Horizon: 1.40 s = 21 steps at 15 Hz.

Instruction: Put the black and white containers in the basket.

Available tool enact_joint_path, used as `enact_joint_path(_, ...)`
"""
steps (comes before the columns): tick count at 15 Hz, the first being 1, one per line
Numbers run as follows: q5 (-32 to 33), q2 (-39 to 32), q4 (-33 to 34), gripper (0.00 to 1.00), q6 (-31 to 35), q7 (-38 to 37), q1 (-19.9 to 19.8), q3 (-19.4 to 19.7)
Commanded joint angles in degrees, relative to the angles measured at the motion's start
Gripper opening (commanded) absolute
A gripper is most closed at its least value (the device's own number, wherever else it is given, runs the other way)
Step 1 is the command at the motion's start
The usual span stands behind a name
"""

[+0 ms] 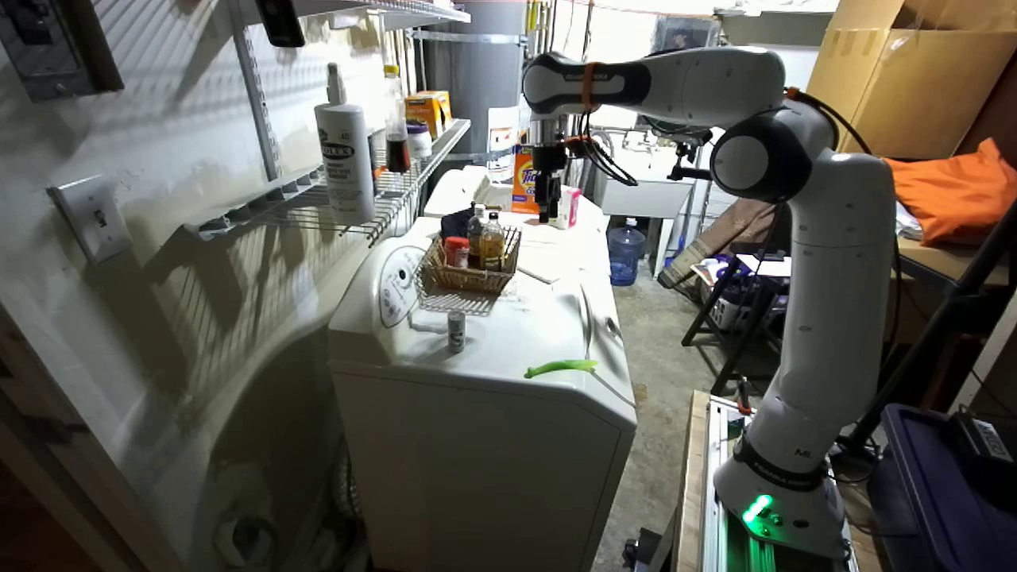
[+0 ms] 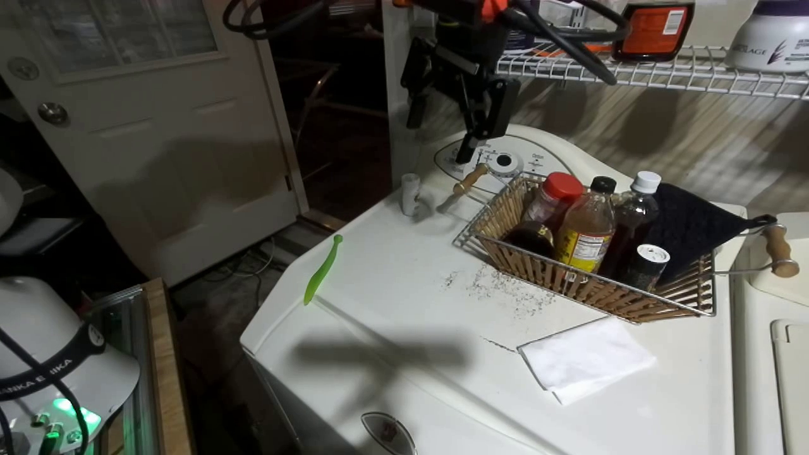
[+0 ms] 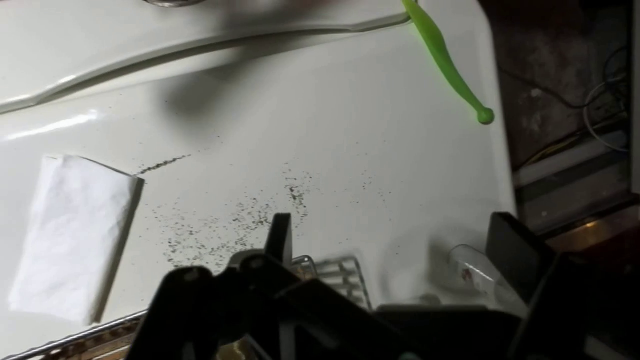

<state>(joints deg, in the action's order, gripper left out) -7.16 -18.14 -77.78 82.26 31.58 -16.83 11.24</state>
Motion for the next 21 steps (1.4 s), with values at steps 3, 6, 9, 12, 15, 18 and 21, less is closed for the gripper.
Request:
enact_joint_path(3,14.84,0.93,-3.61,1.0,7.97,-9.8,8.34,-1.24)
enact_joint_path(6,21.65,1.01,-5.57,1.0,10.14,-16.52,12.69,-5.06)
enact_joint_path(9,21.71,1.11,-7.63,1.0,11.26,-22.22,15.68,-7.72)
enact_joint_path(12,21.78,2.86,-13.93,1.0,21.49,-25.07,16.93,-9.2)
enact_joint_path(15,23.02,3.96,-21.05,1.0,35.91,-22.67,16.88,-10.0)
enact_joint_path(18,21.85,1.1,-17.5,1.0,33.81,-23.18,16.99,-9.83)
enact_joint_path(21,21.85,1.54,-18.32,1.0,34.58,-23.02,16.93,-9.83)
